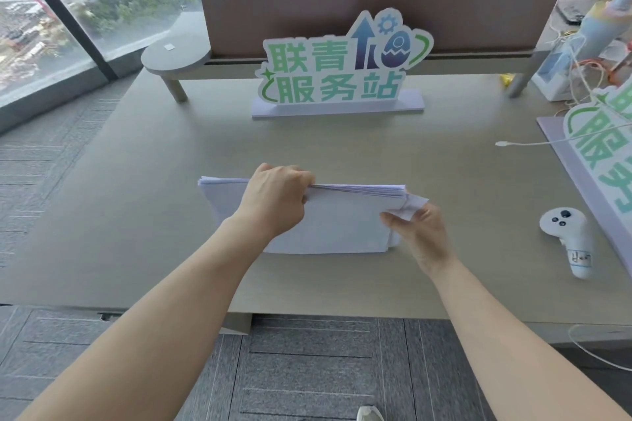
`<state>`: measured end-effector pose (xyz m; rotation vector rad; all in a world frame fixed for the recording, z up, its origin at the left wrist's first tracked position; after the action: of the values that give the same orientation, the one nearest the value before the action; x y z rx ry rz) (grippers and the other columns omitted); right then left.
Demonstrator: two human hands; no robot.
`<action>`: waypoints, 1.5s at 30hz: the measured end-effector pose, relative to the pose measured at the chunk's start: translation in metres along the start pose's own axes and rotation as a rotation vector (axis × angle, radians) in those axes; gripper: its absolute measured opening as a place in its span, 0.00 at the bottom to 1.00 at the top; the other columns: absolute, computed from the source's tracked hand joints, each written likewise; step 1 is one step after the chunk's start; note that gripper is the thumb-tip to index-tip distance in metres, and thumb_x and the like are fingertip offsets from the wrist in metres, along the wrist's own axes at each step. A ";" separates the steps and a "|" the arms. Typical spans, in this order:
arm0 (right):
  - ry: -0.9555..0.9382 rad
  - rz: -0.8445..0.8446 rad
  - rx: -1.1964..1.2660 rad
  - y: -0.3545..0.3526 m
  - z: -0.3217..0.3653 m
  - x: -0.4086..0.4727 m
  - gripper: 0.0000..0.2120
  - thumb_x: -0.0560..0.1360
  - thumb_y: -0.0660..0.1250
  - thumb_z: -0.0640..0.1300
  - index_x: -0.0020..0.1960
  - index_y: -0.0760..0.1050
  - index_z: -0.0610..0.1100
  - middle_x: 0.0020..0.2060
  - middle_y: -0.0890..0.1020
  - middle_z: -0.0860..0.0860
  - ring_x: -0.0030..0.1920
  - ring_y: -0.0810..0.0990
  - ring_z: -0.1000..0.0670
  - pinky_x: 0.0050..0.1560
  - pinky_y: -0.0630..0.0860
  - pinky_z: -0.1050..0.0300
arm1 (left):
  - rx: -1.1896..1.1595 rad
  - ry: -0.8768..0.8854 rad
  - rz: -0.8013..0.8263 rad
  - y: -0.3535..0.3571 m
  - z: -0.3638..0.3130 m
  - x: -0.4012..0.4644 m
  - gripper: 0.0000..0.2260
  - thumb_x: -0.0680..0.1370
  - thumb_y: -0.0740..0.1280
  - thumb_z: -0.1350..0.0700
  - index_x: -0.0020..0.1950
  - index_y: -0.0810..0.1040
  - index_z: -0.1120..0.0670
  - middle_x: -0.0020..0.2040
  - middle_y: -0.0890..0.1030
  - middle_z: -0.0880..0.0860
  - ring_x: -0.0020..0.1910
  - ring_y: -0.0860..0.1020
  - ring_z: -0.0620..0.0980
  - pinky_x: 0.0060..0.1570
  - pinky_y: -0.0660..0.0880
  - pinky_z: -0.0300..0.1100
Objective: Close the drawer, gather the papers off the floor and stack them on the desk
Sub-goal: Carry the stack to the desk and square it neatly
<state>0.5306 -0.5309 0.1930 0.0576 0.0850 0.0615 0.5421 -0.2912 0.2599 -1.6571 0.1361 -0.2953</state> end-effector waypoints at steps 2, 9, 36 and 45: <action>0.009 0.025 0.024 0.001 0.003 0.001 0.13 0.72 0.71 0.28 0.49 0.83 0.45 0.43 0.87 0.53 0.45 0.85 0.52 0.46 0.79 0.61 | -0.015 0.016 -0.024 -0.001 0.000 0.001 0.01 0.73 0.65 0.59 0.42 0.76 0.54 0.42 0.80 0.53 0.42 0.77 0.60 0.46 0.67 0.47; -0.001 -0.009 0.037 0.012 0.005 0.006 0.11 0.73 0.69 0.27 0.44 0.82 0.42 0.34 0.86 0.57 0.36 0.83 0.60 0.37 0.77 0.67 | 0.039 0.010 -0.109 0.000 0.004 0.004 0.04 0.71 0.70 0.54 0.41 0.78 0.54 0.40 0.81 0.52 0.43 0.77 0.60 0.48 0.65 0.48; -0.083 -0.089 -0.053 0.020 -0.002 0.007 0.10 0.74 0.70 0.31 0.53 0.81 0.41 0.42 0.86 0.56 0.46 0.84 0.54 0.48 0.78 0.60 | -1.443 -0.708 -0.341 0.043 0.071 -0.058 0.12 0.62 0.73 0.62 0.44 0.81 0.52 0.37 0.85 0.44 0.37 0.81 0.44 0.41 0.76 0.37; -0.021 -0.174 -0.123 0.019 -0.020 0.000 0.10 0.73 0.72 0.34 0.52 0.81 0.42 0.40 0.86 0.60 0.44 0.84 0.57 0.46 0.77 0.58 | -1.459 -0.725 -0.315 0.054 0.062 -0.061 0.18 0.62 0.74 0.63 0.52 0.82 0.56 0.45 0.84 0.51 0.42 0.82 0.45 0.40 0.76 0.35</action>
<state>0.5278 -0.5110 0.1743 -0.0724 0.0652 -0.1078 0.5048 -0.2213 0.1943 -3.1207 -0.6113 0.3017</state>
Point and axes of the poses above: each hand's wrist, its own x-axis towards the middle knuckle, its own y-axis out of the palm, z = x × y, the point moved 1 cm from there along x, towards the middle knuckle
